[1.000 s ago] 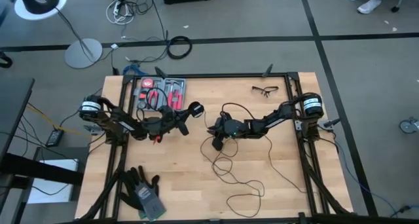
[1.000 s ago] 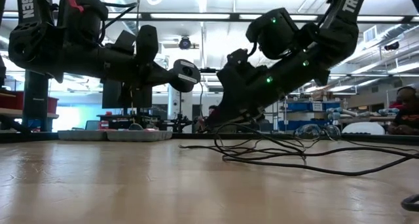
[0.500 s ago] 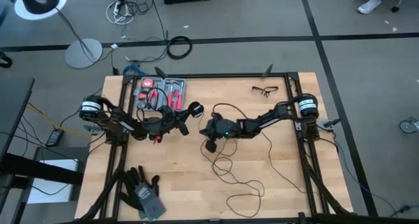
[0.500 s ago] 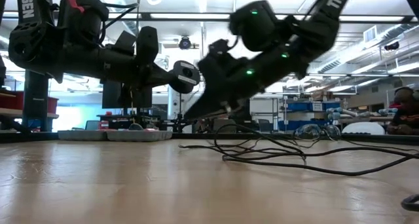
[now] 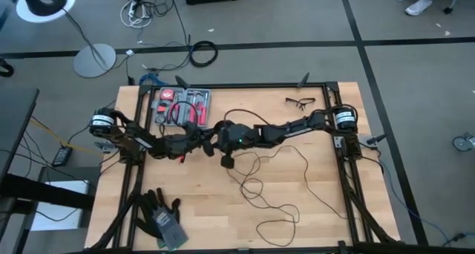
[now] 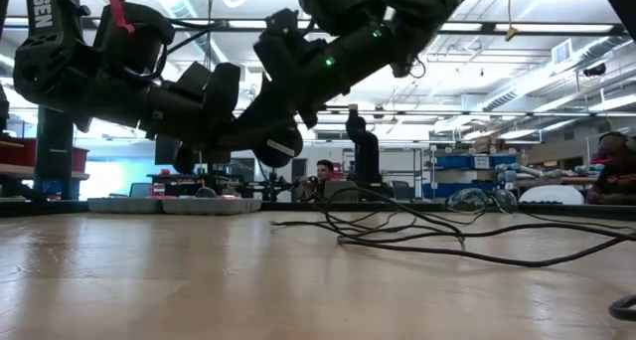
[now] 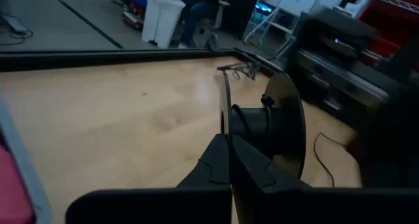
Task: Coil cords
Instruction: Coil the black wire on the black spool
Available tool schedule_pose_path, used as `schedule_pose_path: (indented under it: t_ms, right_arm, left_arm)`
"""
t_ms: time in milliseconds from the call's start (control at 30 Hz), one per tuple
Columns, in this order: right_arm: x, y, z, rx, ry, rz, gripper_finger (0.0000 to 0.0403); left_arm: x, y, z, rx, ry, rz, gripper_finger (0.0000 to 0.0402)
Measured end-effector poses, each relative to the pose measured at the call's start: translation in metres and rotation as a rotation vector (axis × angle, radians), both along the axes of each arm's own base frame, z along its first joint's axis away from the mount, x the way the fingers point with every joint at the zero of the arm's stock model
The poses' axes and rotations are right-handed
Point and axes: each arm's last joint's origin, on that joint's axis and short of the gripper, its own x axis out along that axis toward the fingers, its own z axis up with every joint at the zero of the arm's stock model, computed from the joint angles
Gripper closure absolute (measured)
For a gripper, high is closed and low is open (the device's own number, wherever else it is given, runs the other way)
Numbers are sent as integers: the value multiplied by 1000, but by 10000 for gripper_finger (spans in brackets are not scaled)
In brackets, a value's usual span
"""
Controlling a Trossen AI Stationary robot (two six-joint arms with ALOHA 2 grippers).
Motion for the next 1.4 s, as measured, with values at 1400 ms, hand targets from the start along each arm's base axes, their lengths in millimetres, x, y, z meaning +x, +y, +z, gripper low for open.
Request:
schedule_pose_path:
  t_ms: [1400]
  right_arm:
    - [-67, -35, 10, 26, 239, -301, 396]
  left_arm:
    - [2, -3, 4, -14, -43, -101, 401]
